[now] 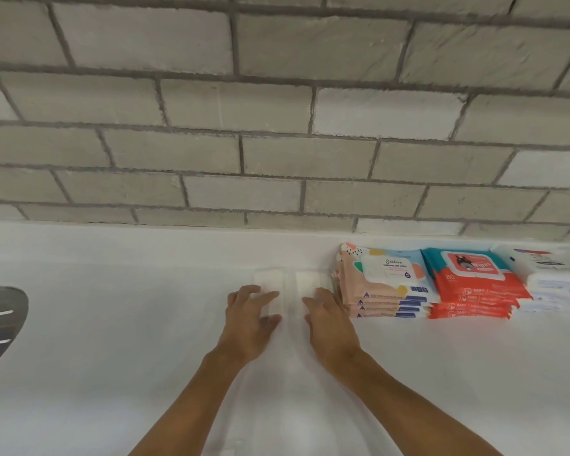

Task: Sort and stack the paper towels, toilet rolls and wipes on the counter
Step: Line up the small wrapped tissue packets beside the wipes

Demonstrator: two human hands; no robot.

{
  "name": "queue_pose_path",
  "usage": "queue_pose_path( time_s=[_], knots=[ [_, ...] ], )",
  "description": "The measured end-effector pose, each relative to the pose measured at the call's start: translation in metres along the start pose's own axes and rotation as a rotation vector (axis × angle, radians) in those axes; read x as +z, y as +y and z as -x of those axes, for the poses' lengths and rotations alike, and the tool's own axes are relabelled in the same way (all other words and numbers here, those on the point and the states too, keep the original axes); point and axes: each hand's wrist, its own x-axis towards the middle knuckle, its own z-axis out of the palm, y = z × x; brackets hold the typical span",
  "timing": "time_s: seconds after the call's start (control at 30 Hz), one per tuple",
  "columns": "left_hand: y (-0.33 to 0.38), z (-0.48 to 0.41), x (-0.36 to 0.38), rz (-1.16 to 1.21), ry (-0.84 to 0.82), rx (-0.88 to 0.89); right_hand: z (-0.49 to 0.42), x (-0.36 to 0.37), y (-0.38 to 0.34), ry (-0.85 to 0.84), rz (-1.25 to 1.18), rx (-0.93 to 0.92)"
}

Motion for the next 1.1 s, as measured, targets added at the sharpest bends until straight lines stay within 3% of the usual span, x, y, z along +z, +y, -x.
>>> queue_pose_path(
  time_s=[0.37,0.63,1.1],
  knots=[
    [-0.003,-0.007,-0.005,-0.014,-0.074,0.062,0.003,0.007,0.004,0.044,0.082,0.022],
    [-0.003,-0.008,-0.011,-0.028,-0.084,0.056,0.001,0.011,0.004,0.167,0.083,-0.005],
    [0.023,0.039,-0.04,-0.118,-0.057,0.221,0.05,-0.029,0.008,0.192,-0.191,-0.084]
  ],
)
